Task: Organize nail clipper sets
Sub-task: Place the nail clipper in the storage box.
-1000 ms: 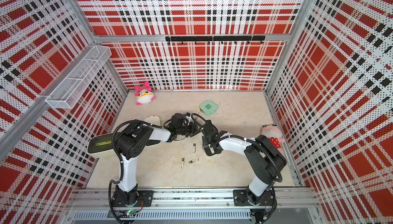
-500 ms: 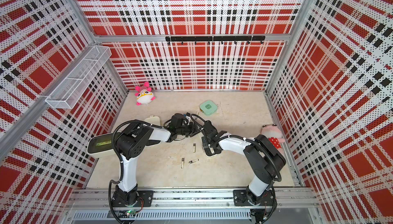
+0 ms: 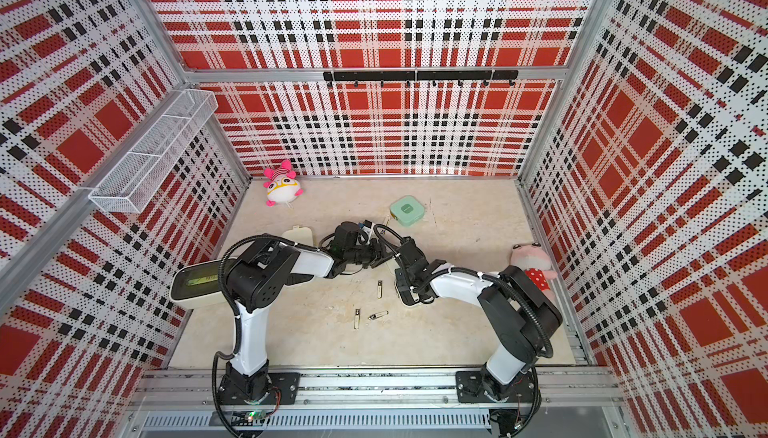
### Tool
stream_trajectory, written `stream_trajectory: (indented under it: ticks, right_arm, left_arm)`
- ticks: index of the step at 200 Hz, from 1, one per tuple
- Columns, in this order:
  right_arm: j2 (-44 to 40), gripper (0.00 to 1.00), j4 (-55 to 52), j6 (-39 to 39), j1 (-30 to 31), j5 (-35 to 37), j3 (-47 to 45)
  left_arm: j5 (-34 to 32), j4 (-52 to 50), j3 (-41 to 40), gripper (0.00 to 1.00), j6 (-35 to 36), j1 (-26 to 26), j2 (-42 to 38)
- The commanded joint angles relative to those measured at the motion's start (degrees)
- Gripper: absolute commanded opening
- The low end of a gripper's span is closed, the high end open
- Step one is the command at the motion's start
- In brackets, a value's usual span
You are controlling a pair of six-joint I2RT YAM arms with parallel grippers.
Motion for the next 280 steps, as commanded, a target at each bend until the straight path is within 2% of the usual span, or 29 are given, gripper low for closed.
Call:
stream_trajectory:
  ticks: [1, 90, 107, 202, 280]
  right_arm:
    - [0.3, 0.16, -3.8, 1.4, -0.1, -2.1, -3.2]
    - [0.9, 0.15, -6.8, 2.7, 0.2, -3.3, -5.5]
    - [1.3, 0.15, -7.5, 5.0, 0.4, -3.4, -5.8]
    - [5.2, 0.14, -9.9, 6.7, 1.5, -1.9, -4.2]
    - [3.8, 0.25, -11.5, 5.4, 1.6, -1.1, 2.9]
  left_arm:
    - [-0.2, -1.5, -1.0, 0.58, 0.5, 0.3, -0.2]
    - [0.0, -1.5, -1.0, 0.58, 0.5, 0.5, -0.4]
    - [0.0, -1.5, -1.0, 0.58, 0.6, 0.5, -0.5]
    - [0.2, -1.5, -1.1, 0.58, 0.6, 0.7, -0.9]
    - [1.9, -1.5, 0.8, 0.59, 0.2, 0.8, -3.0]
